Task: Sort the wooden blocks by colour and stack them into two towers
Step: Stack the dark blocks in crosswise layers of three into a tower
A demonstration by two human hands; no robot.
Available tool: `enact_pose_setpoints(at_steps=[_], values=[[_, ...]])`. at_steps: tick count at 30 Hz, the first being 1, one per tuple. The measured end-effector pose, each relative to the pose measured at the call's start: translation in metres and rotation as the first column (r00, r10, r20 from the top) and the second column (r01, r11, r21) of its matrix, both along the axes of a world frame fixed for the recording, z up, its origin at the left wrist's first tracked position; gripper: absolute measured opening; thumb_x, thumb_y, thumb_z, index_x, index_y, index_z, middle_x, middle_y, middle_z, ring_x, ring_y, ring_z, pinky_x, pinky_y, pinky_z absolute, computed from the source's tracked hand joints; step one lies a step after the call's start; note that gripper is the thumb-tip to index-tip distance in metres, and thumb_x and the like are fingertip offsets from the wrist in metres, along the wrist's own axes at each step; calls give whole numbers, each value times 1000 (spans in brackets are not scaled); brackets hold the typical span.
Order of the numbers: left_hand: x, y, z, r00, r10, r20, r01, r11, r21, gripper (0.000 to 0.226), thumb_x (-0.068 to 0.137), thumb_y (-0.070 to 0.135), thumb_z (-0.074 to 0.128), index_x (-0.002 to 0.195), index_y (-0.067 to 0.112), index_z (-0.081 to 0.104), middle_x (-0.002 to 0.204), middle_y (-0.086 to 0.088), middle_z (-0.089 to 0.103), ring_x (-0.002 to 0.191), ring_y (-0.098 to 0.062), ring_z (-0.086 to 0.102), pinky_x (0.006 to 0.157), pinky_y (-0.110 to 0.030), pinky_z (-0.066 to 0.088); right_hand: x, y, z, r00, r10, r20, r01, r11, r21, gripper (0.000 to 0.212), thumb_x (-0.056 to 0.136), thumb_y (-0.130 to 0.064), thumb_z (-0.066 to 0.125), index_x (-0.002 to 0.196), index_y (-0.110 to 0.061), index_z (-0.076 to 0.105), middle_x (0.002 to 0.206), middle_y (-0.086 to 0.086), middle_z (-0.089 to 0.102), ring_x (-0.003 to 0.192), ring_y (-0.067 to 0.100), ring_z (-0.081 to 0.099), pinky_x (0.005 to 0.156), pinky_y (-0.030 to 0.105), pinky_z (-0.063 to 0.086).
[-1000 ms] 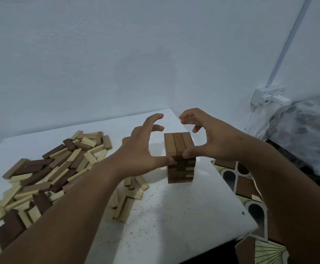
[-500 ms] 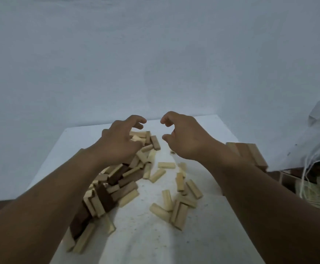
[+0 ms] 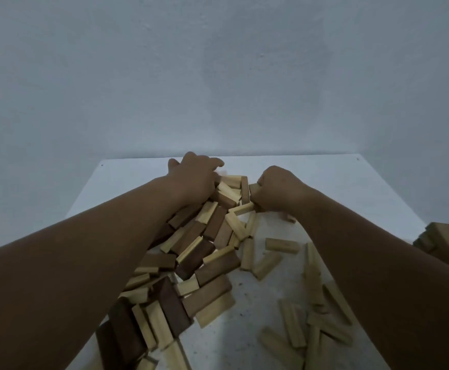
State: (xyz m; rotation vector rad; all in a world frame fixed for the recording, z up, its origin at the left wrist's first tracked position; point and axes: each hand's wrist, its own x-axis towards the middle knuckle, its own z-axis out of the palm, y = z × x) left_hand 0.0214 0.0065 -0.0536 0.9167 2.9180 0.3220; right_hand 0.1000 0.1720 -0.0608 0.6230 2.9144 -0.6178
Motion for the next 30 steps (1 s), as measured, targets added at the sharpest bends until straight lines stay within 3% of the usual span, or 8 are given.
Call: enact_pose_setpoints(at_steps=[4, 6, 9, 13, 16, 18, 24, 30], values=[[-8, 9, -11, 998, 9, -54, -8, 1000, 8, 29, 95, 20, 50, 115, 36, 65, 124, 11, 62, 122, -18, 44, 88, -40, 24, -3, 0, 4, 995, -64, -80, 58, 996, -73, 24, 76, -11, 67, 61, -12, 48, 59, 1, 44, 53, 15, 46, 44, 24, 32], [-7, 9, -13, 997, 26, -66, -19, 994, 111, 19, 90, 19, 57, 101, 33, 65, 110, 11, 64, 114, -17, 48, 87, -38, 23, 0, -3, 7, 985, -84, -148, 67, 991, -114, 5, 83, -11, 64, 84, -8, 60, 74, 4, 55, 72, 19, 57, 54, 29, 42], [-2, 1, -9, 995, 63, -80, -37, 957, 289, 18, 86, 13, 61, 95, 29, 59, 96, 12, 63, 104, -17, 52, 88, -35, 24, -1, -3, 4, 950, -166, -266, 109, 970, -215, 28, 92, -6, 51, 120, -6, 50, 103, 8, 57, 82, 15, 55, 58, 25, 42], [2, -22, 2, 969, 241, -60, -166, 809, 564, 14, 84, 13, 62, 95, 22, 63, 94, 3, 67, 95, -20, 60, 83, -32, 48, -6, -9, -1, 959, -108, -262, 93, 993, -70, 18, 94, -24, 51, 93, -7, 55, 89, 4, 55, 84, 20, 58, 61, 30, 42], [20, -41, 19, 940, 333, 70, -299, 707, 642, 7, 85, 22, 66, 91, 20, 65, 89, 11, 64, 85, -7, 61, 64, -15, 40, -7, -12, -9, 967, -97, -234, 91, 995, -37, 28, 89, -25, 57, 67, -14, 44, 69, -3, 47, 73, 19, 57, 49, 24, 31], [41, -52, 29, 928, 348, 137, -341, 639, 689, 22, 83, 40, 70, 82, 18, 67, 80, 10, 66, 79, -6, 62, 68, -21, 45, -3, -13, -10, 956, -107, -272, 104, 994, -26, 32, 91, -19, 52, 62, -14, 41, 66, -2, 46, 75, 24, 59, 49, 24, 29], [118, -73, 33, 886, 279, 370, -463, 530, 710, 23, 72, 21, 76, 88, 25, 61, 76, 3, 72, 73, -20, 71, 65, -37, 56, 50, -35, 11, 883, -126, -452, 70, 988, -138, 25, 93, -36, 51, 90, -16, 65, 85, -3, 69, 85, 18, 63, 75, 31, 50], [207, -75, 21, 859, 176, 481, -506, 443, 740, 30, 77, 12, 76, 98, 27, 62, 78, 1, 70, 62, -6, 66, 53, -21, 51, 157, -77, 22, 837, -97, -539, -40, 971, -235, 7, 88, -30, 66, 88, -27, 60, 59, -14, 58, 59, -6, 57, 55, 6, 38]])
